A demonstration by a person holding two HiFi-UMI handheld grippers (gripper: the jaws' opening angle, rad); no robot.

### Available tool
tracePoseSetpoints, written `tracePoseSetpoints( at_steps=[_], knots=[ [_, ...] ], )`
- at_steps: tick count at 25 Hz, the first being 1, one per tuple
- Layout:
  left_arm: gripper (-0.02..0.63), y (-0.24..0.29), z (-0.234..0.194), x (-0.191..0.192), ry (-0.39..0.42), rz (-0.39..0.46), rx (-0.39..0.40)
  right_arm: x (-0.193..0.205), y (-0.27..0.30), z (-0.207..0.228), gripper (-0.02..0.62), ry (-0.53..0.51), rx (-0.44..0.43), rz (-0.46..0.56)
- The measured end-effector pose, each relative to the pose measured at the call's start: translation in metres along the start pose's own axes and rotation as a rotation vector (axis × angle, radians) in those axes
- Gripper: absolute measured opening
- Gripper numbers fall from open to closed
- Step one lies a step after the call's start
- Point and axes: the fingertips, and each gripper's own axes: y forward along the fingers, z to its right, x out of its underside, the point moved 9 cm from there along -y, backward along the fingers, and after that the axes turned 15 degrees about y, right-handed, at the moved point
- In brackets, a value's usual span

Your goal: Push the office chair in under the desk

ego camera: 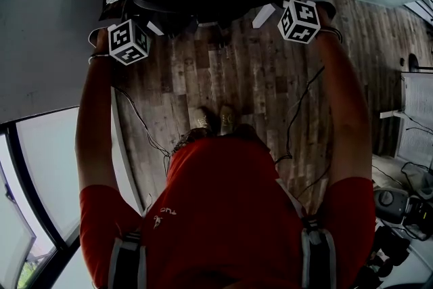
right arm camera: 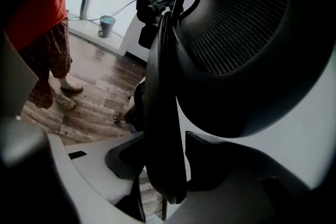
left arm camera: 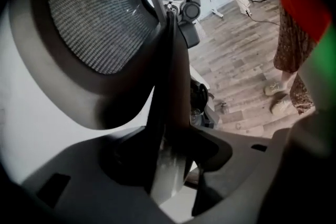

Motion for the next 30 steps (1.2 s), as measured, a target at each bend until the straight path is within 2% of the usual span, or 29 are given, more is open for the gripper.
tracePoseSetpoints(
  at_steps=[3,6,9,13,17,22,26,30],
  knots=[
    [0.232,-0.016,-0.001,0.000,-0.012,0.003,-0.042,0.004,-0.017,0.001,0.206,0.024,0.011,0.000],
    [0.236,-0.034,0.001,0.003,-0.053,0.013,-0.092,0.009,-0.037,-0.001,0.216,0.096,0.040,0.032],
    [0.236,-0.055,0.004,0.003,-0.134,0.038,-0.151,0.012,-0.060,-0.006,0.216,0.208,0.080,0.096],
    [0.236,-0.085,0.009,-0.008,-0.281,0.102,-0.238,0.012,-0.089,-0.019,0.216,0.344,0.131,0.200],
    [0.236,-0.113,0.014,-0.033,-0.489,0.244,-0.332,0.000,-0.112,-0.036,0.215,0.479,0.170,0.337],
    [0.225,-0.140,0.018,-0.079,-0.714,0.479,-0.402,-0.032,-0.133,-0.061,0.192,0.664,0.146,0.586],
    [0.146,-0.152,0.020,-0.111,-0.835,0.624,-0.418,-0.057,-0.148,-0.076,0.132,0.788,0.123,0.771],
    [0.084,-0.160,0.025,-0.133,-0.922,0.721,-0.429,-0.084,-0.160,-0.092,0.069,0.816,0.088,0.930]
  ],
)
